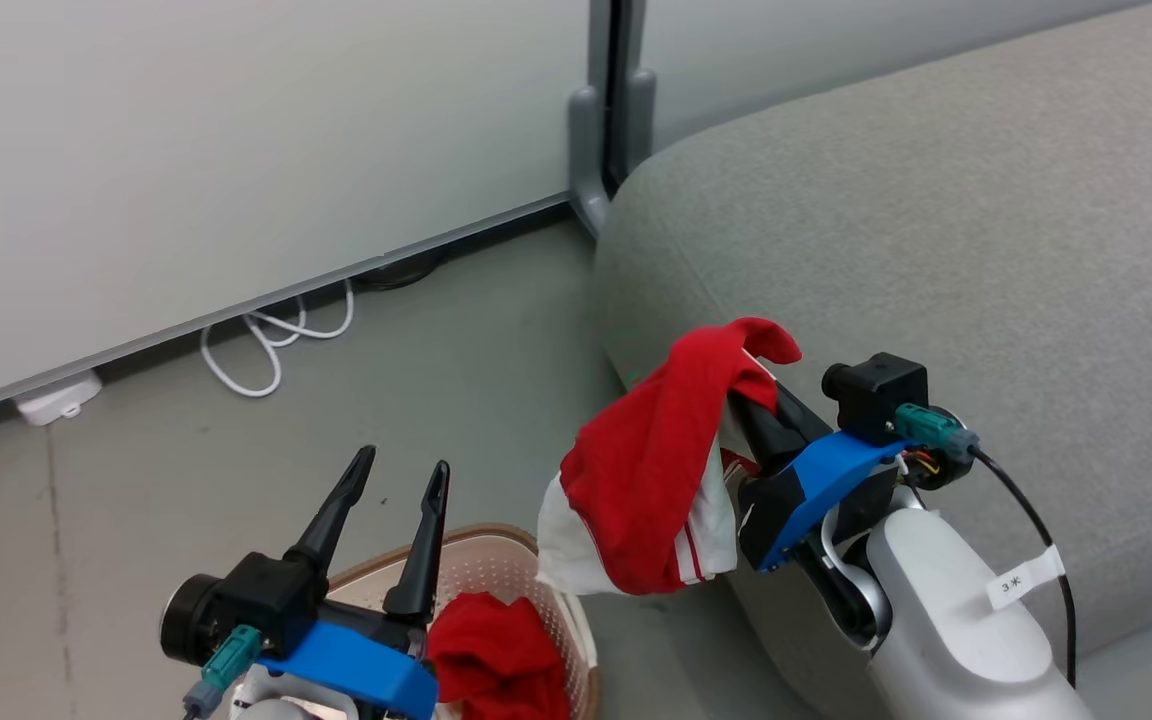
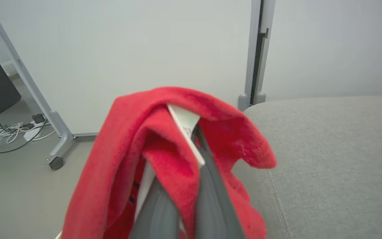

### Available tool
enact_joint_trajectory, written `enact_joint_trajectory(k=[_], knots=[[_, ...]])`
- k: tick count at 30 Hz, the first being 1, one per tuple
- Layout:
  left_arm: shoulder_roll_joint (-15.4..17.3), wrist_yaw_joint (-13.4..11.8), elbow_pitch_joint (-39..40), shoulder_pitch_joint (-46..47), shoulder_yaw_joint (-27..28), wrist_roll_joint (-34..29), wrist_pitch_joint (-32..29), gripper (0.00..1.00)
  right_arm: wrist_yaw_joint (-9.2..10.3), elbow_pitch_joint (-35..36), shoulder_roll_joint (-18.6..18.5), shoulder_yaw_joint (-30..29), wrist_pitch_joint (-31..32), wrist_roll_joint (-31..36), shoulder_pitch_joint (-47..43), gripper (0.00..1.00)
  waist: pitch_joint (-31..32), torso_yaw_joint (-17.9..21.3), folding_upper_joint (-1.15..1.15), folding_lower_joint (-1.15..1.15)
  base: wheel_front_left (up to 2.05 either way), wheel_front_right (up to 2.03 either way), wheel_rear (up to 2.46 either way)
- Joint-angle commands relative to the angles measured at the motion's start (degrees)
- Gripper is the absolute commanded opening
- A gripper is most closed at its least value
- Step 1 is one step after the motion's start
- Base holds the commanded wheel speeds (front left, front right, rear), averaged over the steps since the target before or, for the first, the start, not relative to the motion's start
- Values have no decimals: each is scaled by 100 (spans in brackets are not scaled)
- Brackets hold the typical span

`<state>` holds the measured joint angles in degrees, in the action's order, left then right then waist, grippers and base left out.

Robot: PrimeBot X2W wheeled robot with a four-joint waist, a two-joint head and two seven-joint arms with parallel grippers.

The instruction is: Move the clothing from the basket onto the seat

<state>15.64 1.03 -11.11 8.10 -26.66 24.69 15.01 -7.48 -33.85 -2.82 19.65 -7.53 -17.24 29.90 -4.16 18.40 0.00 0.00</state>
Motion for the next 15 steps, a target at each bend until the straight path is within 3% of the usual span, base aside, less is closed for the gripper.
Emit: enact_joint_trajectory(k=[1, 8, 15], knots=[[-20, 18, 30, -45, 66, -53, 24, 100, -3, 66, -12, -1, 19, -34, -62, 0, -108, 354, 0, 0, 0, 0, 0], [-90, 201, -24, -126, 258, -328, 24, 100, -3, 309, -10, -138, 69, -17, -244, 0, -212, 912, 0, 0, 0, 0, 0], [-141, 315, -31, -120, 370, -491, 24, 100, -3, 469, -8, -213, 106, -45, -412, 0, -305, 1198, 0, 0, 0, 0, 0]])
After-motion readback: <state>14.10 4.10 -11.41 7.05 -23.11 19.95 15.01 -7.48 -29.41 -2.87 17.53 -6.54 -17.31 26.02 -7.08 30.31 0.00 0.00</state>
